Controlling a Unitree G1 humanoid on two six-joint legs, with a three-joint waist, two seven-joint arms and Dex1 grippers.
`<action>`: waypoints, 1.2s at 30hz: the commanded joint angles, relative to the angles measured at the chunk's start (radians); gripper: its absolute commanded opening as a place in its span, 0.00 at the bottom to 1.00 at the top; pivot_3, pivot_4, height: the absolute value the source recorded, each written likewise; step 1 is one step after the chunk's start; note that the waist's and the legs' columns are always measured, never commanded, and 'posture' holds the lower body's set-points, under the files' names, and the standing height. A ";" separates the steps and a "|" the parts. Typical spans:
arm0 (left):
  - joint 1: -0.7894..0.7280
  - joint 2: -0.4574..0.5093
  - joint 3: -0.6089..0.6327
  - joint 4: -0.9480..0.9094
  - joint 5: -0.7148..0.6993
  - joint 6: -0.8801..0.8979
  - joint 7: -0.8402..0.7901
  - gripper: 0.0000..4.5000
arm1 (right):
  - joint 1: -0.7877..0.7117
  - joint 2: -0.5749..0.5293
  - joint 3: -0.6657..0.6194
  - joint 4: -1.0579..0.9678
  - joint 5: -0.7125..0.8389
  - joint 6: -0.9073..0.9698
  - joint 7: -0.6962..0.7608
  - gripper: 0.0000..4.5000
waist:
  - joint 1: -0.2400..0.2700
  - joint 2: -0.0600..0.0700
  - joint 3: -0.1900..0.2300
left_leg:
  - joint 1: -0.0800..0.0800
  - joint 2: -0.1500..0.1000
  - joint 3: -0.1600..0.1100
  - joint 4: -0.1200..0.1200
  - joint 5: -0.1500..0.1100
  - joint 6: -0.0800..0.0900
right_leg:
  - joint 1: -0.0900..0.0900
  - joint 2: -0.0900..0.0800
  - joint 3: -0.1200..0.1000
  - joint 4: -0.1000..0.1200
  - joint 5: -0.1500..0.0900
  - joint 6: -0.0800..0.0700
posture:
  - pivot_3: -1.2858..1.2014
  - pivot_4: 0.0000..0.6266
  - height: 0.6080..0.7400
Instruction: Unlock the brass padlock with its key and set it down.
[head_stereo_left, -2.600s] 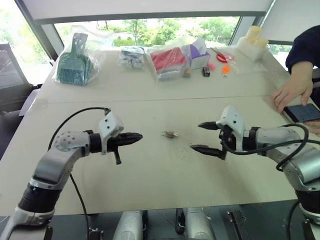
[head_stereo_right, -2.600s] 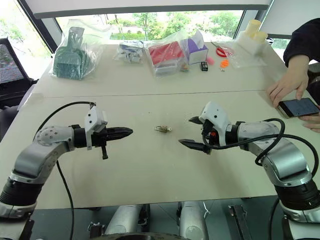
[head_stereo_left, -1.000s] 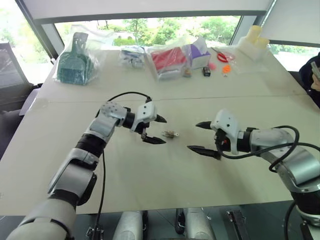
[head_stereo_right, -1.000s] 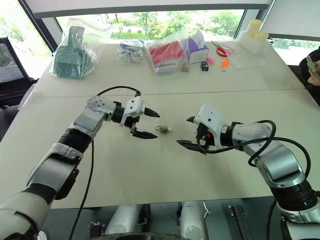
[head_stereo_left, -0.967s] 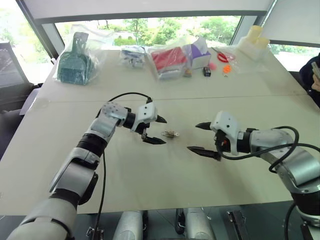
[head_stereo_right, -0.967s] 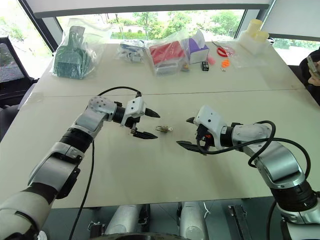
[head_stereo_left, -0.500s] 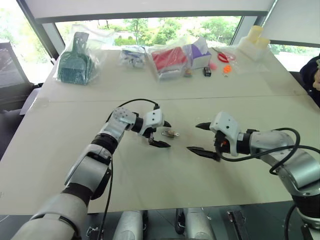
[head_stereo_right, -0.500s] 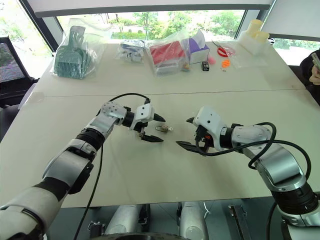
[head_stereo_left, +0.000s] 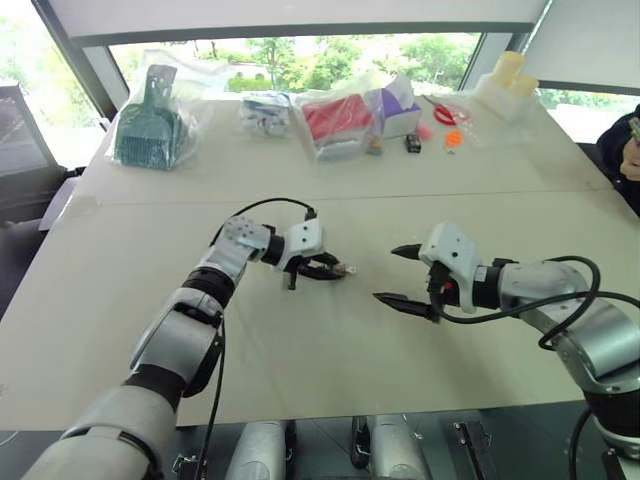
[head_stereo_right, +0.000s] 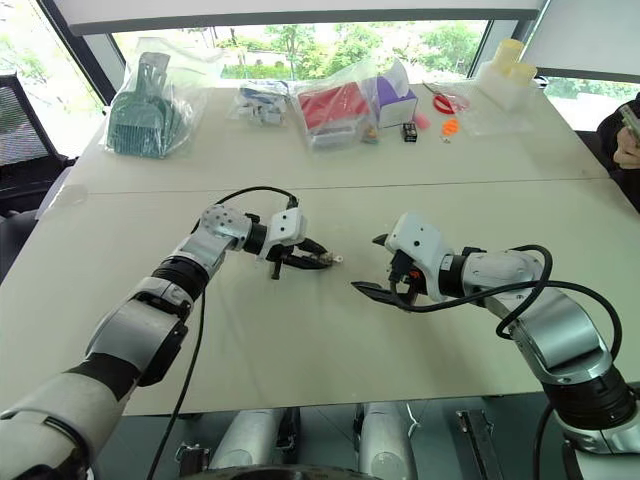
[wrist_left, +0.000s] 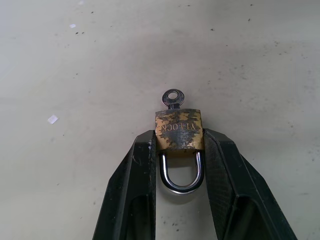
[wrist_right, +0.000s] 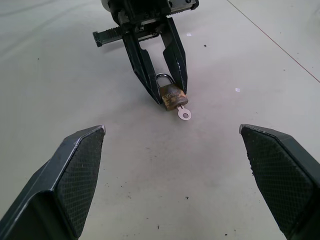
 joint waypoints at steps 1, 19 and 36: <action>-0.051 0.040 0.071 -0.086 -0.065 0.065 -0.063 0.16 | -0.047 0.027 0.047 0.001 -0.100 -0.116 -0.034 1.00 | -0.001 0.000 0.000 | 0.000 0.000 0.001 0.000 0.000 0.000 | -0.001 0.000 0.000 0.000 0.000 0.000 | 0.52 0.24 1.00; 0.056 0.203 0.126 -0.563 -0.197 0.444 -0.216 0.16 | -0.246 0.193 0.317 0.352 -0.740 -0.911 -0.211 1.00 | 0.002 0.000 0.000 | -0.004 -0.003 0.001 0.001 0.002 -0.002 | -0.004 0.001 0.001 0.002 0.001 0.002 | 0.52 0.24 1.00; 0.076 0.213 0.113 -0.608 -0.191 0.440 -0.216 0.16 | -0.257 0.226 0.293 0.410 -0.803 -1.003 -0.188 0.00 | 0.000 0.000 0.000 | -0.004 -0.003 0.001 0.001 0.002 -0.003 | -0.003 0.002 0.001 0.002 0.001 0.001 | 0.52 0.24 1.00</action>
